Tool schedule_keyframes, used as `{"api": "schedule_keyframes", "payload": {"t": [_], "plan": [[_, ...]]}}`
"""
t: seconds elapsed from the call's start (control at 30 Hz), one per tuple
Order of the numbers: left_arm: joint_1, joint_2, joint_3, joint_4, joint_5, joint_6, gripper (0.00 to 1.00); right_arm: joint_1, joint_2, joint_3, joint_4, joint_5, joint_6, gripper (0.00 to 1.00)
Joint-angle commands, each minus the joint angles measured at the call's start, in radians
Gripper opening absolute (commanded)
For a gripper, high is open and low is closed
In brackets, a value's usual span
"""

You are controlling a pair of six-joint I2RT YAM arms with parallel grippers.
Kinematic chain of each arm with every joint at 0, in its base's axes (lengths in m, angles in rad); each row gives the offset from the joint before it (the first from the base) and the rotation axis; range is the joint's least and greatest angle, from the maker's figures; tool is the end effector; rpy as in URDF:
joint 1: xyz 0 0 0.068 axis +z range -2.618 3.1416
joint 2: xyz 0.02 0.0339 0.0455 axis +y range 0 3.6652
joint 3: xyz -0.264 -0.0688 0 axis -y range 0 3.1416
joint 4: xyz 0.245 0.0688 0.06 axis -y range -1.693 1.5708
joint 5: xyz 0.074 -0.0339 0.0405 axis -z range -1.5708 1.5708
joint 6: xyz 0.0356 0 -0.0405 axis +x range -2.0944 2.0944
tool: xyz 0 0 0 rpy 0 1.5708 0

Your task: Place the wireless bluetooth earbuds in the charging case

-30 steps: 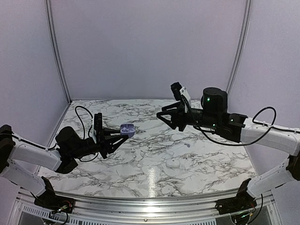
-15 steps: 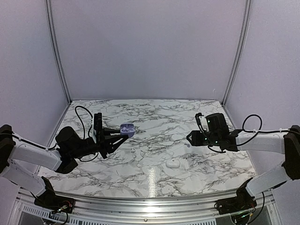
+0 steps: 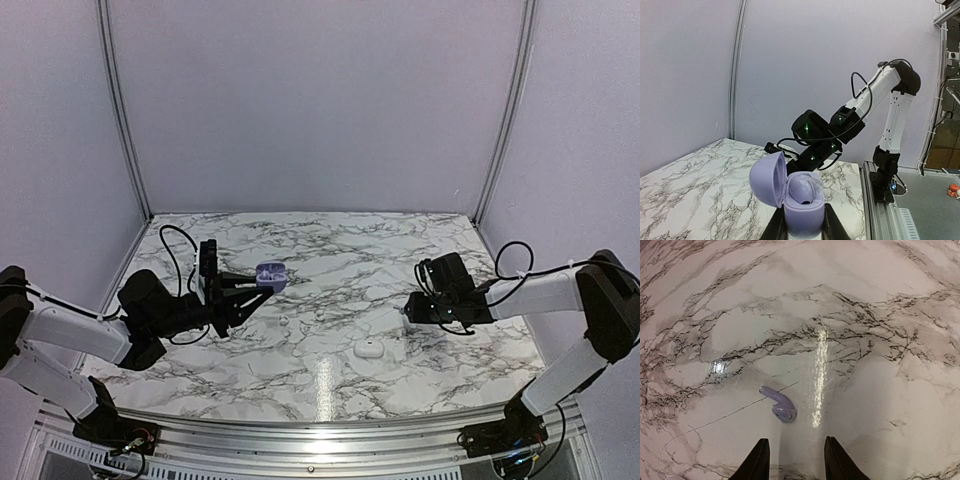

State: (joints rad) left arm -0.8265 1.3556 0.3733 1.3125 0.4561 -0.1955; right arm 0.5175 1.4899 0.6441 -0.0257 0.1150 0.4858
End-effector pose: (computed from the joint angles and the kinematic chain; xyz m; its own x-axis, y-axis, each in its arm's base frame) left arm 0.1577 -0.1943 0.2353 0.0324 -0.2926 -0.9557 0.9674 0.2496 -0.0437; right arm 0.2423 0.1332 0.1493 -0.7876 0.0854 -0.6102 -0.0673 0.9725 0.2229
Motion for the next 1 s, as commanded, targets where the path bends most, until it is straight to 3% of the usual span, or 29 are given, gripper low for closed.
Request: {"api": "schedule_keyframes", "payload": {"t": [0.0, 0.5, 0.97], "plan": [[0.004, 0.009, 0.009, 0.050, 0.011, -0.001, 0.00, -0.003, 0.038, 0.031, 0.064, -0.006, 0.022, 0.37], [0.007, 0.006, 0.003, 0.049, 0.006, 0.000, 0.00, 0.058, 0.196, 0.106, 0.067, 0.075, 0.051, 0.31], [0.009, 0.001, -0.005, 0.049, 0.006, 0.003, 0.00, 0.067, 0.188, 0.103, 0.042, 0.105, 0.011, 0.14]]}}
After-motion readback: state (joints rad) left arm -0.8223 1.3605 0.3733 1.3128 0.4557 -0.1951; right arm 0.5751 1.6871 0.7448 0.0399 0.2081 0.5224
